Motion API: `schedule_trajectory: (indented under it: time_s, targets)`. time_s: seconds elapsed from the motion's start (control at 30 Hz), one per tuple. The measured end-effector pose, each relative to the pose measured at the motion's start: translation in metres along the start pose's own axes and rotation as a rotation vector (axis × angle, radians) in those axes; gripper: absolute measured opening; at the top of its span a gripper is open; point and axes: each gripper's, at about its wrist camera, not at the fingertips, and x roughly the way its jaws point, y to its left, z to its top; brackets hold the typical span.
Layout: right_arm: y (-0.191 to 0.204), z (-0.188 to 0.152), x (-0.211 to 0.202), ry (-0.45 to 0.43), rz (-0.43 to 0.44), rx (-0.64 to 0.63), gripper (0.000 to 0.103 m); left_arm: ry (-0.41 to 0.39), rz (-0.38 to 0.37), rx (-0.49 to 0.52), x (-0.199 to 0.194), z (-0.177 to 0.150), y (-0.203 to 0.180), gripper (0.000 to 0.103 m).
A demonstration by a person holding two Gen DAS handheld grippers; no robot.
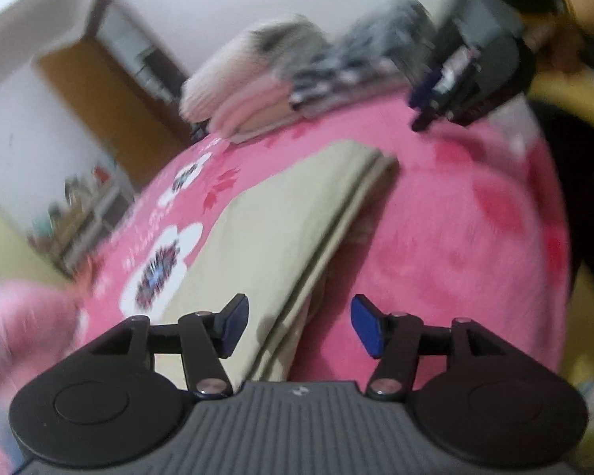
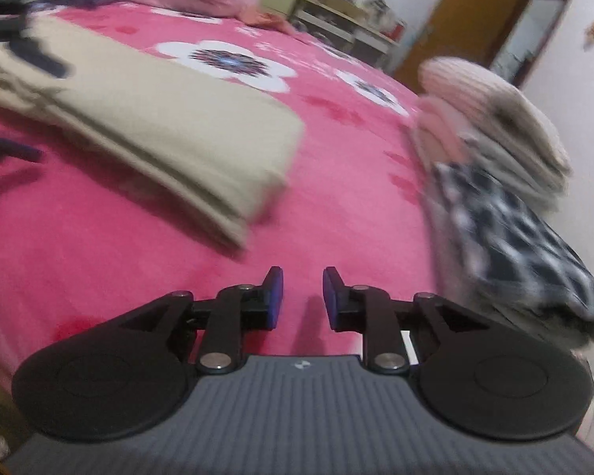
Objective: Fold clothes
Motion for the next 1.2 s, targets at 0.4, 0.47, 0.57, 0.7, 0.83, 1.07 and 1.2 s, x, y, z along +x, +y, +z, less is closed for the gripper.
schedule_trajectory:
  time_s: [0.4, 0.47, 0.57, 0.7, 0.83, 1.07, 1.2]
  targets:
    - [-0.068, -0.008, 0.013, -0.078, 0.399, 0.678, 0.024, -0.012, 0.057, -0.319, 0.034, 0.025, 0.05, 0.047]
    - [-0.07, -0.016, 0.015, -0.085, 0.418, 0.705, 0.024, 0.006, 0.058, -0.322, 0.05, 0.033, 0.05, 0.047]
    - [-0.061, -0.018, 0.012, -0.125, 0.387, 0.595, 0.024, 0.052, 0.053, -0.342, 0.08, 0.043, 0.048, 0.047]
    - [-0.032, -0.014, 0.012, -0.196, 0.307, 0.367, 0.024, 0.1, 0.047, -0.376, 0.106, 0.044, 0.046, 0.047]
    - [-0.001, -0.015, 0.015, -0.228, 0.226, 0.175, 0.023, 0.127, 0.024, -0.453, 0.118, 0.041, 0.054, 0.047]
    - [0.007, -0.025, 0.014, -0.278, 0.181, 0.148, 0.023, 0.152, 0.009, -0.581, 0.132, 0.033, 0.064, 0.047]
    - [0.01, -0.021, 0.022, -0.297, 0.182, 0.17, 0.022, 0.149, 0.02, -0.588, 0.134, 0.033, 0.062, 0.047]
